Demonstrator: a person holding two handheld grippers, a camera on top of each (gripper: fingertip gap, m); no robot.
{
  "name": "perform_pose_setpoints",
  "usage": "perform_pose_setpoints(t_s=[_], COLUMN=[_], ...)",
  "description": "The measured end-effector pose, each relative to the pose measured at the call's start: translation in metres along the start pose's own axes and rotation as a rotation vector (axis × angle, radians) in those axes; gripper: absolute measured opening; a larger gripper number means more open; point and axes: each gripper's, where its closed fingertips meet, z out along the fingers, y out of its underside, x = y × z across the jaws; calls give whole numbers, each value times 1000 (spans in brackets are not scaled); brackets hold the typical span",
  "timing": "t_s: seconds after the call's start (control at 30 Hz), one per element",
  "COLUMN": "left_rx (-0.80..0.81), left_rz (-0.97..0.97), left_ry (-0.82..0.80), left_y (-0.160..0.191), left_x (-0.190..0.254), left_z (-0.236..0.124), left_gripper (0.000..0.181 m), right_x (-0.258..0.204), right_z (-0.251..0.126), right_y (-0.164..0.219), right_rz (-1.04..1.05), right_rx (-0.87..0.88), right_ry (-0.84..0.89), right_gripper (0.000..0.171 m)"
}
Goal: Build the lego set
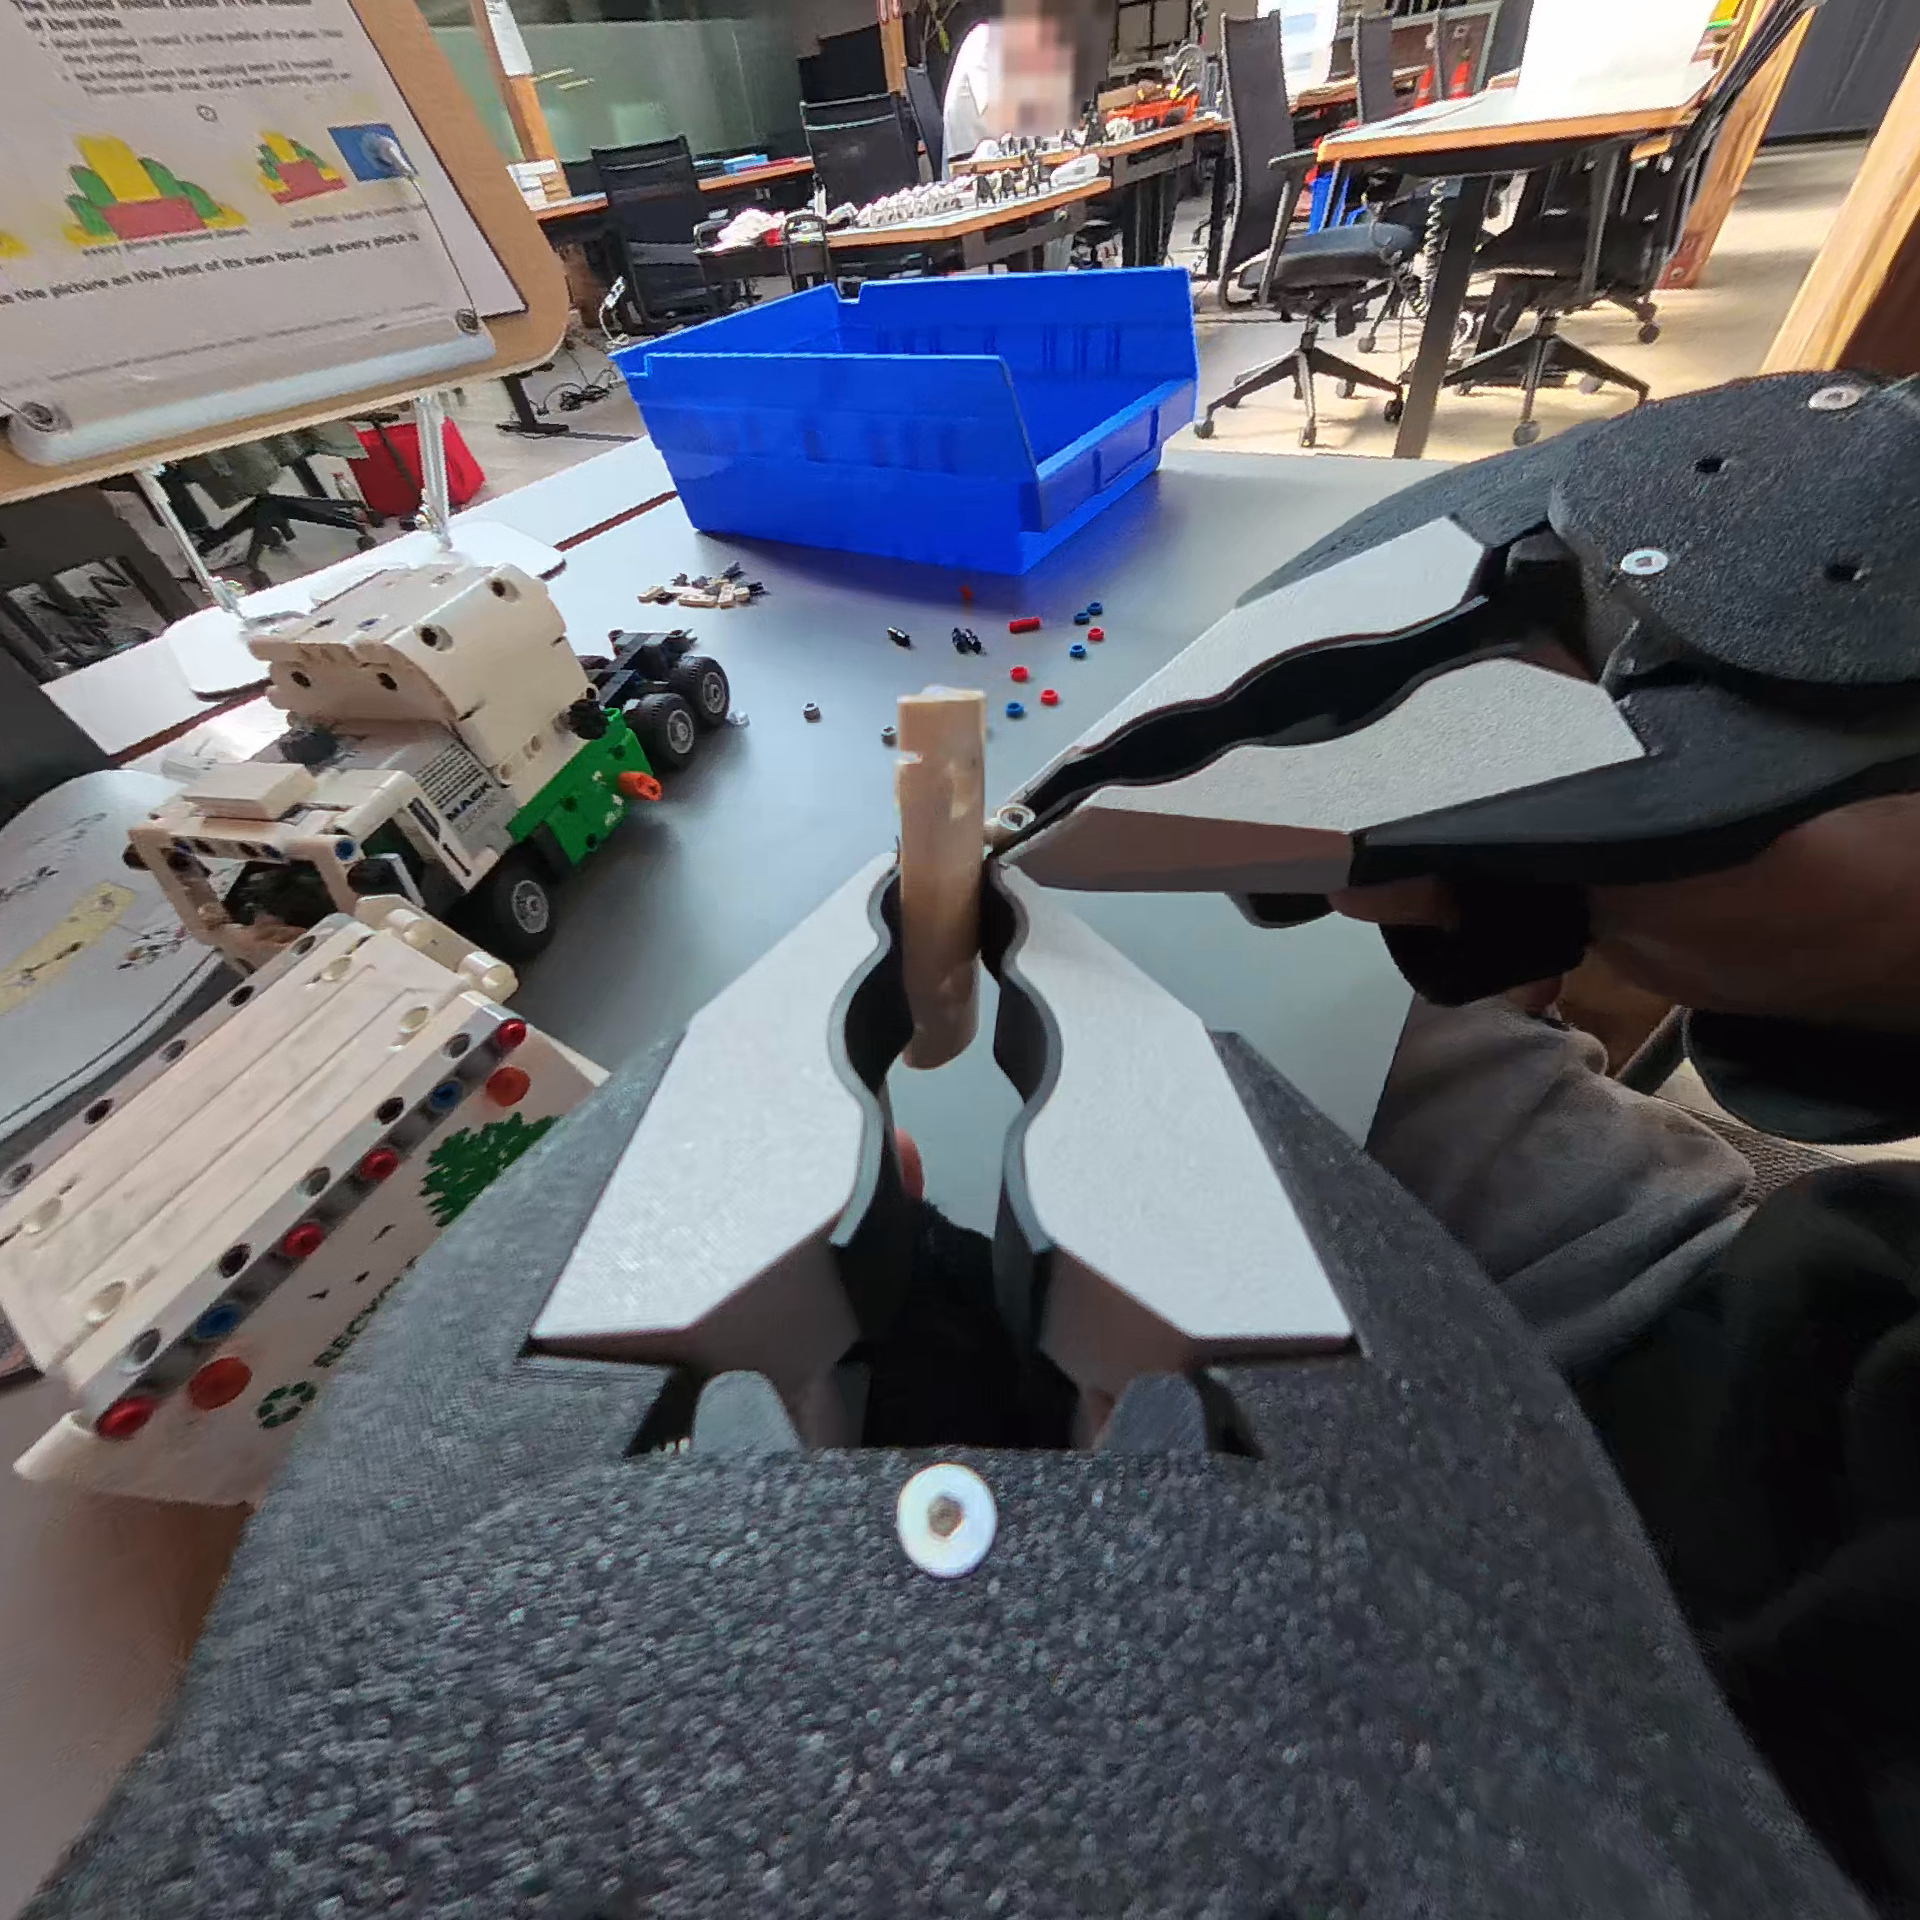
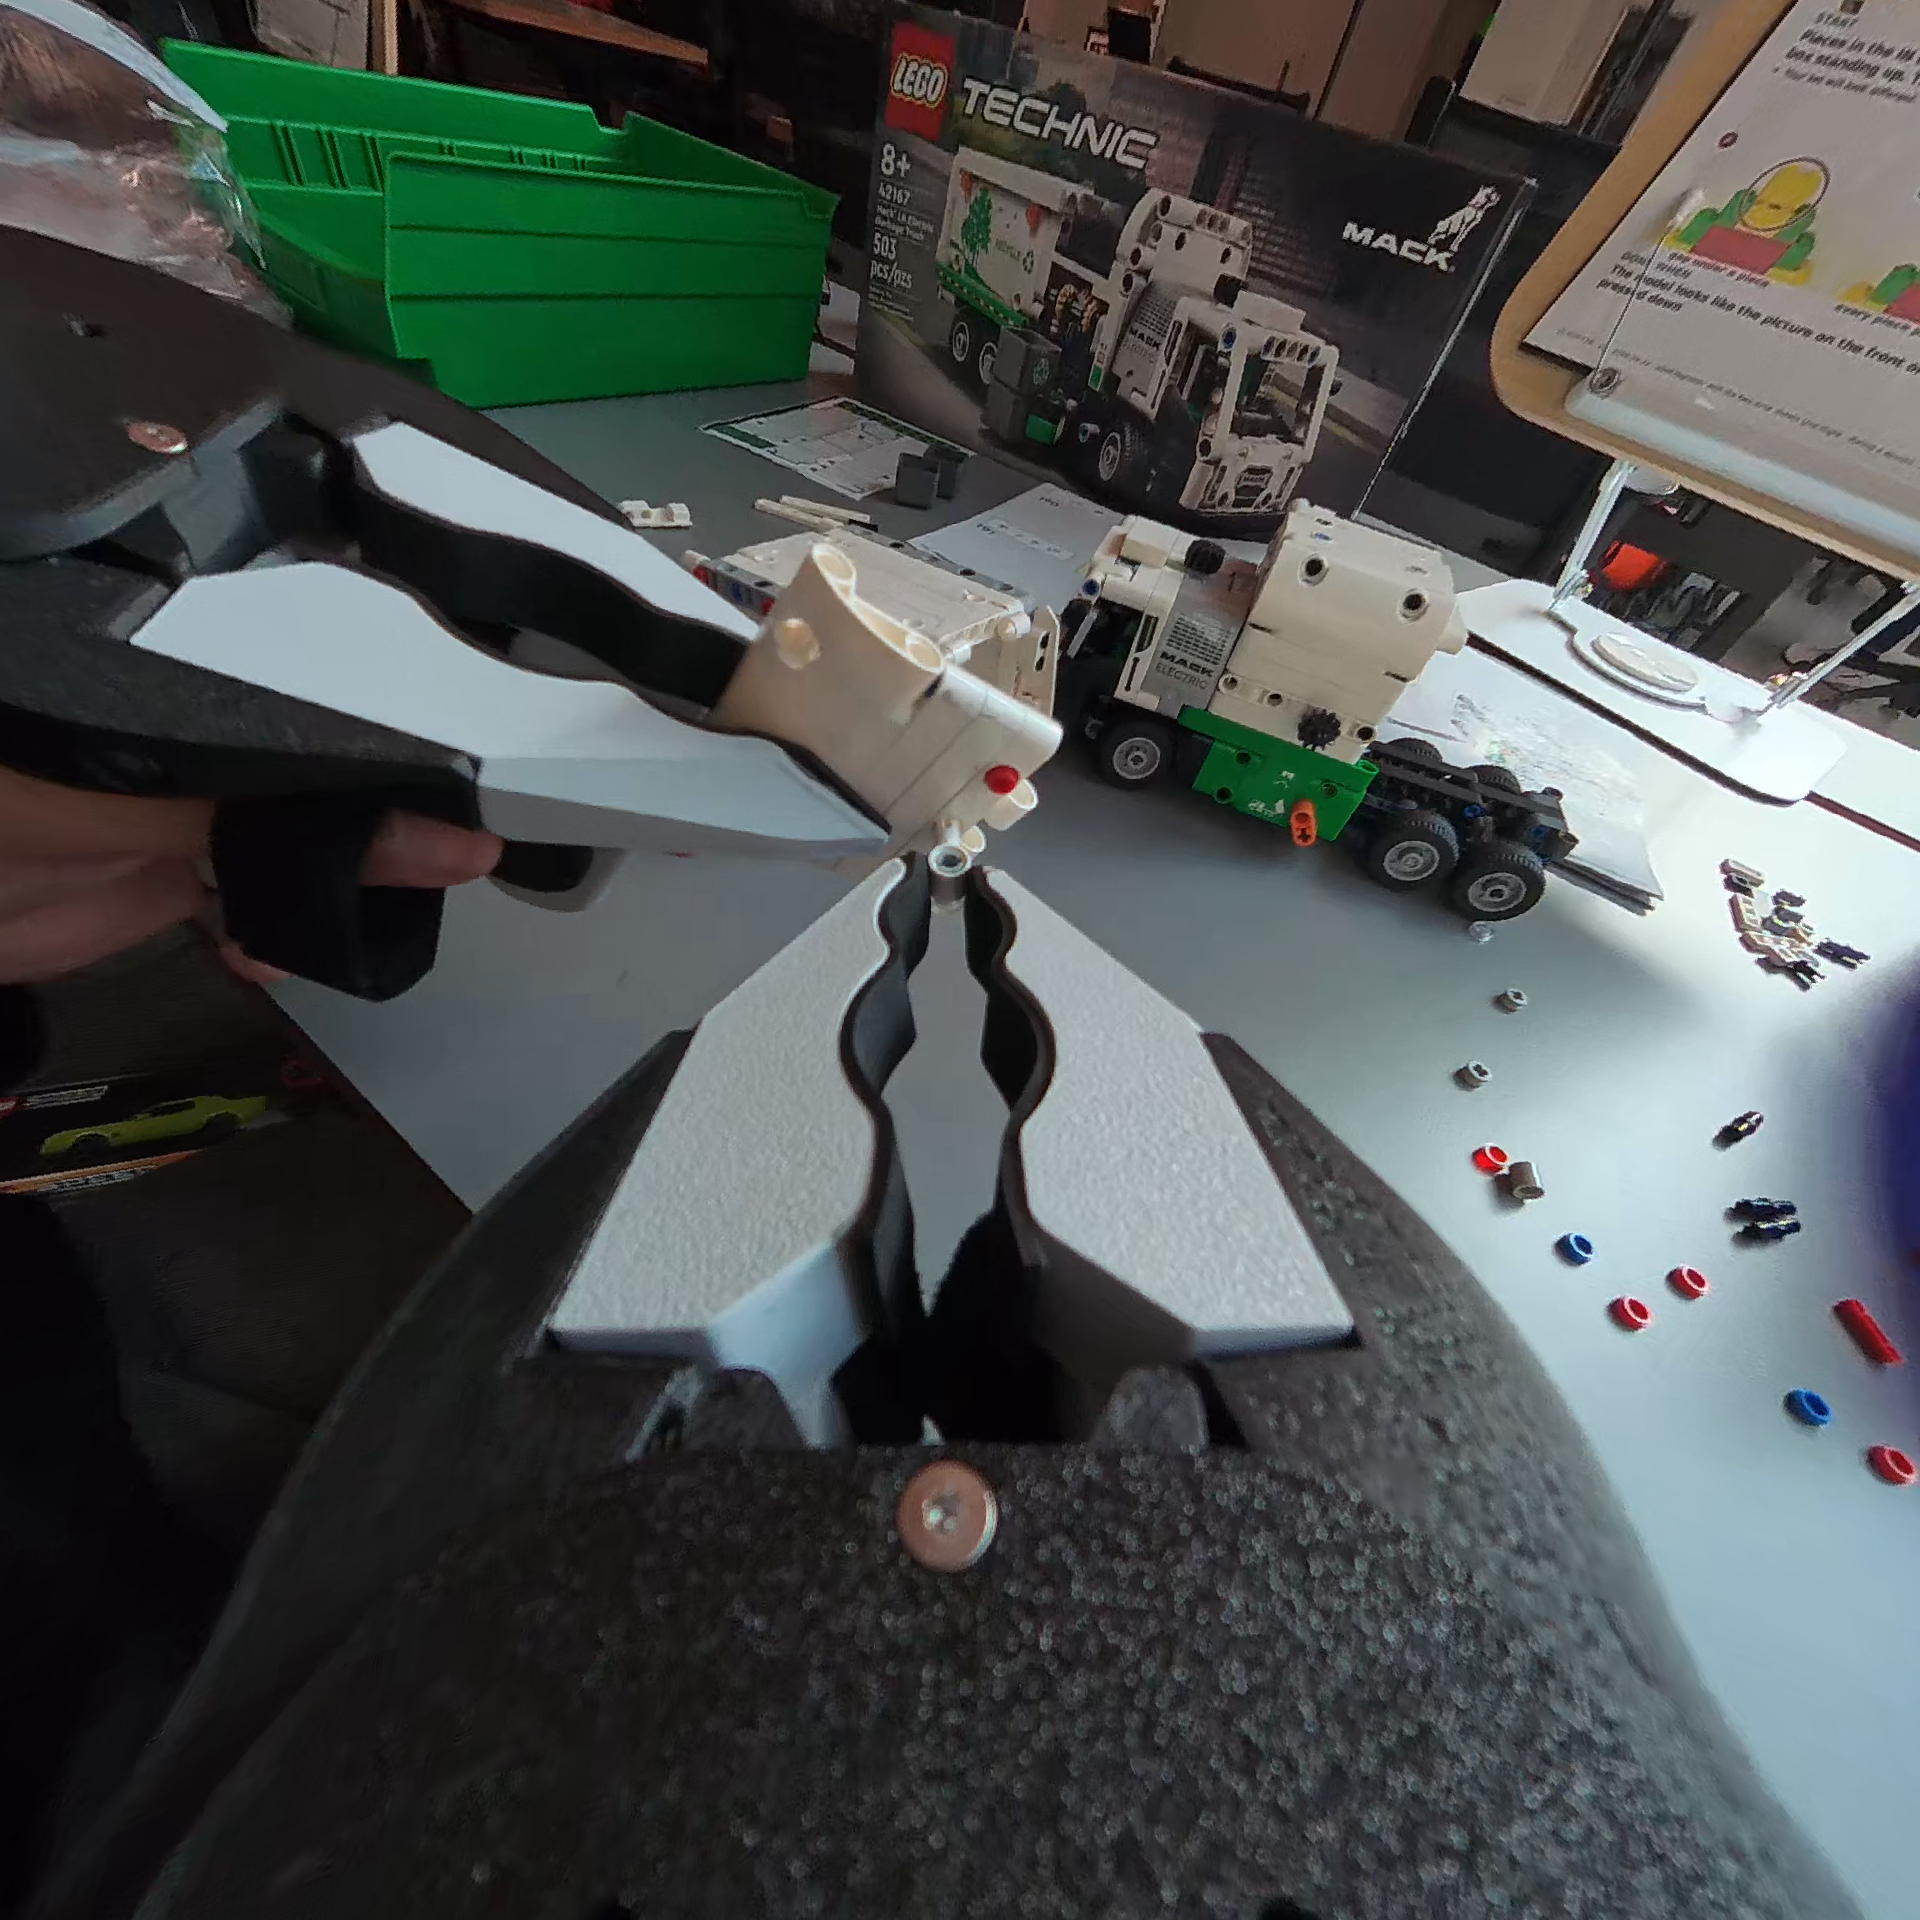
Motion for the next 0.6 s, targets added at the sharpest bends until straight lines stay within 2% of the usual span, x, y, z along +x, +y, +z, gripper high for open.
perform_pose_setpoints(t_s=[0.3, 0.6], left_rx=[-69, -94], left_rz=[165, 305], left_ry=[-24, -54], left_y=[11, 17], left_x=[3, 5], left_z=[7, 11], left_gripper=[9, 9], right_x=[1, 0], right_z=[4, 6], right_y=[16, 24], right_rz=[50, 245], right_rx=[-38, -46], right_ry=[-32, -152], right_gripper=[5, 5])
